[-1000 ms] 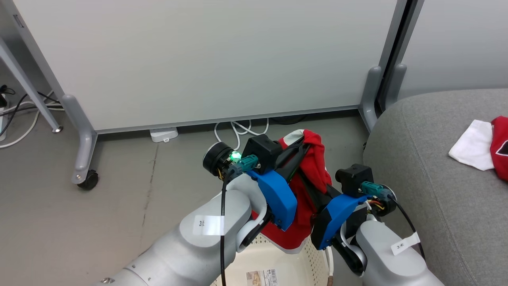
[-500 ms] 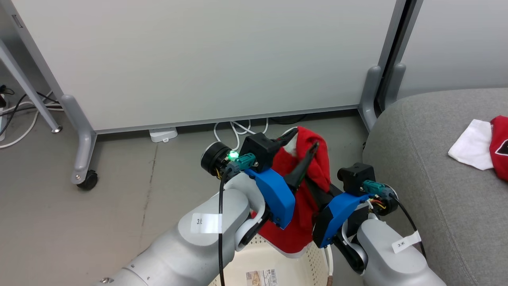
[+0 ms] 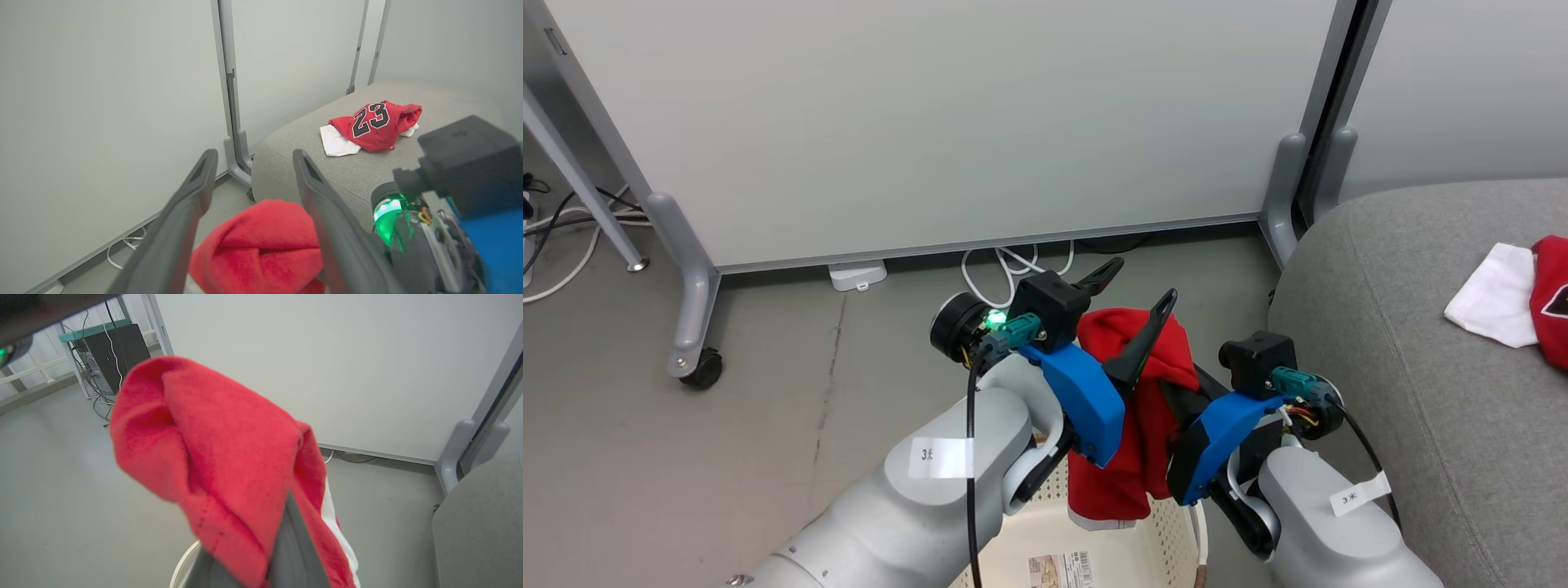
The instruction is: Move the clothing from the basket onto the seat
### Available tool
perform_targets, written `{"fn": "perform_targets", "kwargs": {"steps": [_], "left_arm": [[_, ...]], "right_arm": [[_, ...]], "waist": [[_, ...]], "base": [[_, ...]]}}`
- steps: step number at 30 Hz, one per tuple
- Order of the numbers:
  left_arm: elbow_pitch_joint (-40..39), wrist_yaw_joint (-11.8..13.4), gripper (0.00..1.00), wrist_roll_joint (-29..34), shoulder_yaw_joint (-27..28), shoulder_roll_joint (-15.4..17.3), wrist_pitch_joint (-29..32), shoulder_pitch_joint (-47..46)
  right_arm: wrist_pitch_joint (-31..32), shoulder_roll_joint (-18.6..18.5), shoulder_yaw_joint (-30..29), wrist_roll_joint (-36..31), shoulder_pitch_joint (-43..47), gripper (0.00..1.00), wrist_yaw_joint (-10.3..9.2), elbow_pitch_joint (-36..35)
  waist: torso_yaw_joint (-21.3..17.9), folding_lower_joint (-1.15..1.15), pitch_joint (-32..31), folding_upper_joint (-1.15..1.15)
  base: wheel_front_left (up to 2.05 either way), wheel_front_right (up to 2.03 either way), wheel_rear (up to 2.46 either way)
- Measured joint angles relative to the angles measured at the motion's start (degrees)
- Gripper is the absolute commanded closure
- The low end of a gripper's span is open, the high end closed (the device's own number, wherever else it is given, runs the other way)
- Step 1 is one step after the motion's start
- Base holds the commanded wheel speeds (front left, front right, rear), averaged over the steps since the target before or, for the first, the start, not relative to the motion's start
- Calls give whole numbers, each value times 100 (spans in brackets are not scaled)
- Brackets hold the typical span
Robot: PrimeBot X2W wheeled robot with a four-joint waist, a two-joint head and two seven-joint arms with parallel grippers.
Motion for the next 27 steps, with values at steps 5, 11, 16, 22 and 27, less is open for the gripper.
{"fn": "perform_targets", "kwargs": {"steps": [5,11,16,22,27], "left_arm": [[-41,63,0,158,258,2,0,80],[-531,80,0,740,870,243,-1,670],[-1014,80,0,1285,1532,520,-1,1419],[-1526,29,0,1848,2279,730,-1,2214],[-1912,-26,0,2257,2930,817,-1,2798]], "right_arm": [[-5,0,-9,0,-4,100,-1,8],[-9,-30,-86,-3,-46,100,0,-40],[-16,-91,-249,-20,-47,100,-1,-119],[-18,-145,-455,-82,-44,100,-1,-229],[-19,-161,-577,-158,-18,100,-1,-309]], "waist": [[-9,0,20,0],[-19,0,108,0],[-1,0,189,0],[44,0,273,0],[68,0,298,0]], "base": [[0,0,0],[0,0,0],[0,0,0],[0,0,0],[0,0,0]]}}
